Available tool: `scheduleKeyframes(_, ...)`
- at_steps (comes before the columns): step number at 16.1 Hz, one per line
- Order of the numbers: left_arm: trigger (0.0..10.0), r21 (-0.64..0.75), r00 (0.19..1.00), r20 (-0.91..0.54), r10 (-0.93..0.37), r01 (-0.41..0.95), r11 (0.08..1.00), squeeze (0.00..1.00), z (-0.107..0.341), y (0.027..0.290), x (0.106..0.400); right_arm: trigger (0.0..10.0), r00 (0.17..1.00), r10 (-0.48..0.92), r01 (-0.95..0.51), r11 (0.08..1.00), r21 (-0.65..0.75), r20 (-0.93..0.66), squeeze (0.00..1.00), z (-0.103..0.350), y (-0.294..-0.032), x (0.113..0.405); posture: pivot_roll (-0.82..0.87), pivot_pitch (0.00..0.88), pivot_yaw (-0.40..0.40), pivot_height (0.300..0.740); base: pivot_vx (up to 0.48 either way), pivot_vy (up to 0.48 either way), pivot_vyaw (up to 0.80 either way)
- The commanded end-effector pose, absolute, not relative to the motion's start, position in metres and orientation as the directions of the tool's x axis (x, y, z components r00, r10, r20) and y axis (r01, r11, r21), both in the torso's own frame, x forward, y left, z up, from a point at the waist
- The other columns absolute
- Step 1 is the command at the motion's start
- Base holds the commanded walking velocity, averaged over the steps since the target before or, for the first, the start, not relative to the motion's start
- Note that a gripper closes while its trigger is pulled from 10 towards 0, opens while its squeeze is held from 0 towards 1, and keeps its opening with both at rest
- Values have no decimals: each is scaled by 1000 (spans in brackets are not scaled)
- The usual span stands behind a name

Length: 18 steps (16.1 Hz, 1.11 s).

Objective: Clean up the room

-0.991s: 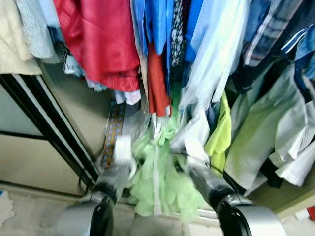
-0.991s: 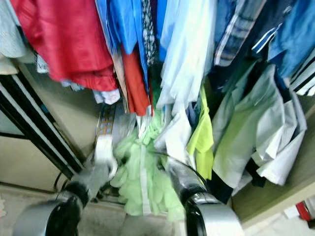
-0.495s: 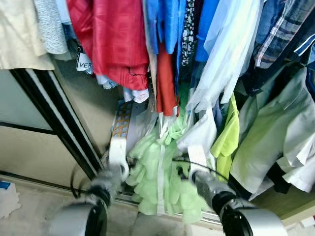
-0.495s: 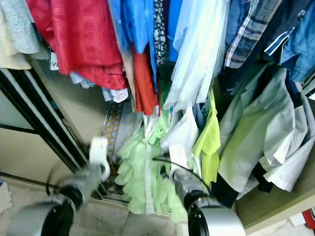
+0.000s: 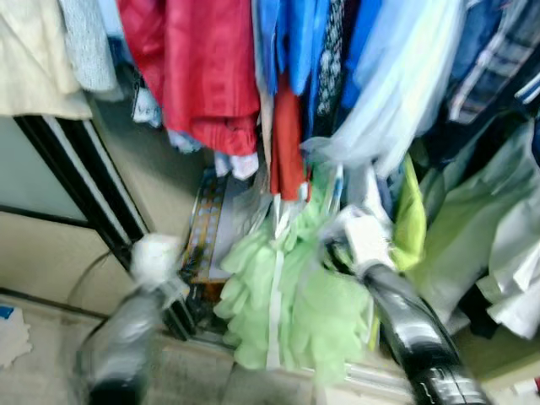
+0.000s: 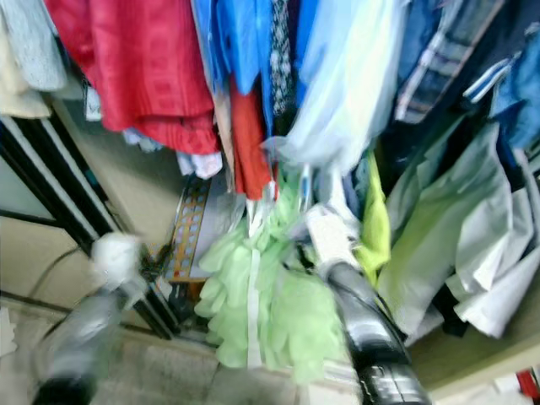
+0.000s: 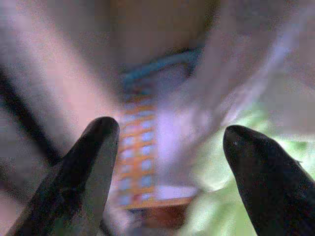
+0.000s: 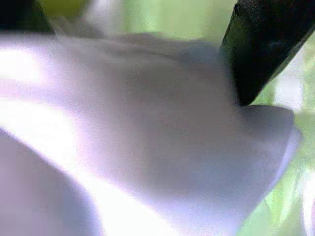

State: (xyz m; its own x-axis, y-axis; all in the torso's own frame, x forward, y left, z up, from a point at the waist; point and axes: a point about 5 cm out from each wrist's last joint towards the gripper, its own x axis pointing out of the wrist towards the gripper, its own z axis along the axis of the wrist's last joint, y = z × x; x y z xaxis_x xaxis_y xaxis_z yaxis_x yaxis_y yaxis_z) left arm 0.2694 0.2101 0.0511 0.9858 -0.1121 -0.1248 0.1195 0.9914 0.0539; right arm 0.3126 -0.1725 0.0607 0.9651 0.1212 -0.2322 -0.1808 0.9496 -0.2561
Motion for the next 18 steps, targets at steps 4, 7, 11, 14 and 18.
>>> scheduleKeyframes(4,10000,33,996,-86,-32,35,999,0,60,233,206,10000,968,164,-207,948,-240,-188,0,72,-193,260,-12,0,-25,740,0,0,0)
scheduleKeyframes(7,10000,108,996,-53,-72,77,991,0,75,227,198,10000,969,170,-206,955,-214,-178,0,79,-197,248,2,0,-39,740,0,0,0)
scheduleKeyframes(11,10000,54,965,16,-261,260,964,0,94,205,207,10000,953,265,-293,927,-235,-144,0,92,-181,256,-9,0,2,740,0,0,0)
scheduleKeyframes(14,10000,79,979,6,-202,201,976,0,92,202,199,10000,966,215,-245,940,-237,-145,0,95,-187,254,-24,0,15,740,0,0,0)
scheduleKeyframes(18,10000,66,985,16,-172,170,983,0,91,202,193,10000,966,174,-217,947,-237,-192,0,86,-192,243,-37,0,8,740,0,0,0)
